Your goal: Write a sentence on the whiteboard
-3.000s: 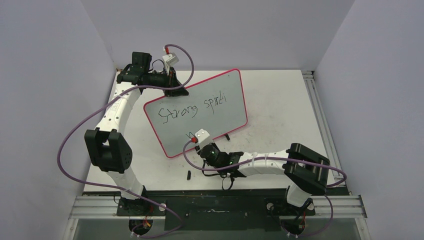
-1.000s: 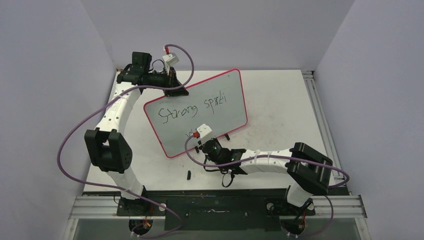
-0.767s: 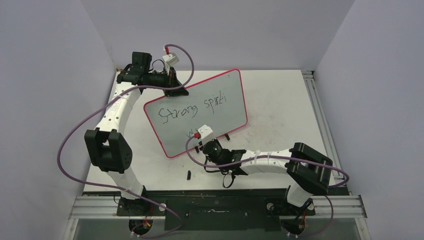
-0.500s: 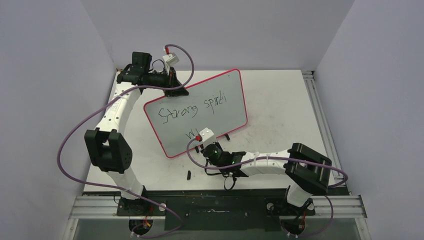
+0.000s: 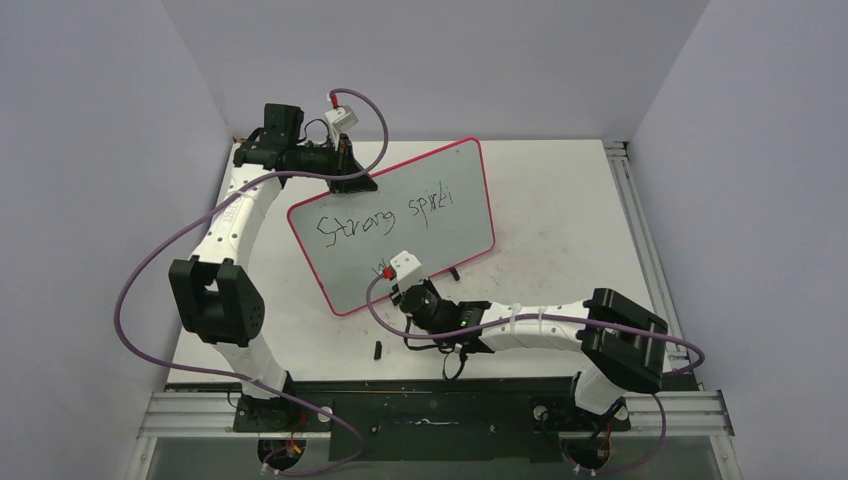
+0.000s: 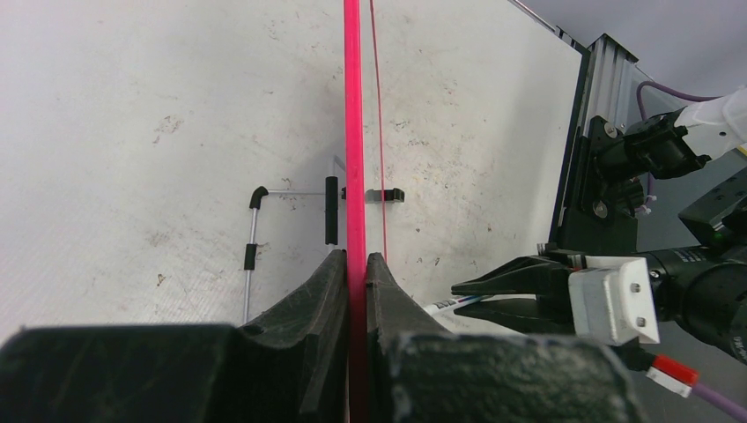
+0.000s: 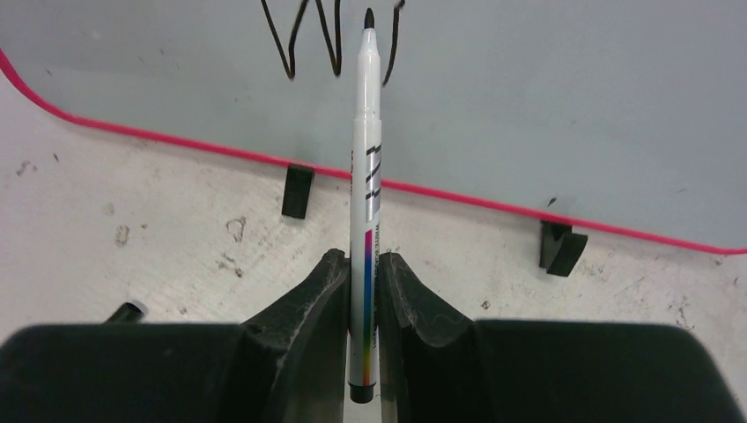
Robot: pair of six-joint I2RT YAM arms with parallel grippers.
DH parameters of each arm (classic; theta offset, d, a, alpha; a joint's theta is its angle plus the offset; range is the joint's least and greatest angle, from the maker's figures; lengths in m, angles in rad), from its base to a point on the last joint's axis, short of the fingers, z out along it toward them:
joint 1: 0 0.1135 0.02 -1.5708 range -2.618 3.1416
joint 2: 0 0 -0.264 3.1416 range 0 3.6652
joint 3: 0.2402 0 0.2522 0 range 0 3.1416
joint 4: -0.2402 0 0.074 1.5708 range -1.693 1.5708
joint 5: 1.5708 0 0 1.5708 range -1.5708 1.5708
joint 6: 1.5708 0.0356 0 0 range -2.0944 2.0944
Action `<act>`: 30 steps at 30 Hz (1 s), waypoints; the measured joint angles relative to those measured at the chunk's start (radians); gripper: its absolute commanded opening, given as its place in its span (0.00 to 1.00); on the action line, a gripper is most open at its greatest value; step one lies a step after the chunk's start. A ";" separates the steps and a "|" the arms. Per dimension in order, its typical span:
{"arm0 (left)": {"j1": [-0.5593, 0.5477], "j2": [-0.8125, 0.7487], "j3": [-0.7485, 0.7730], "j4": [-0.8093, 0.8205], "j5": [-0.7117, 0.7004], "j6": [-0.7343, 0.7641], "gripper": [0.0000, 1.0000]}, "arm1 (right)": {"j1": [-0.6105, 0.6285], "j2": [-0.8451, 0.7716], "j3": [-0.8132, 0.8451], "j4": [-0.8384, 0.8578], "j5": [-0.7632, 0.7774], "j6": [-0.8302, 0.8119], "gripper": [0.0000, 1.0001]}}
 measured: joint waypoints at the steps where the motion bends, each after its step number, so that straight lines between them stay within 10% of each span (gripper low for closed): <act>1: 0.000 0.000 0.000 0.000 0.000 0.000 0.00 | 0.000 -0.003 0.018 0.000 0.008 -0.010 0.05; 30: 0.000 0.000 0.000 0.000 0.000 0.000 0.00 | -0.030 0.008 0.078 -0.001 0.034 -0.055 0.05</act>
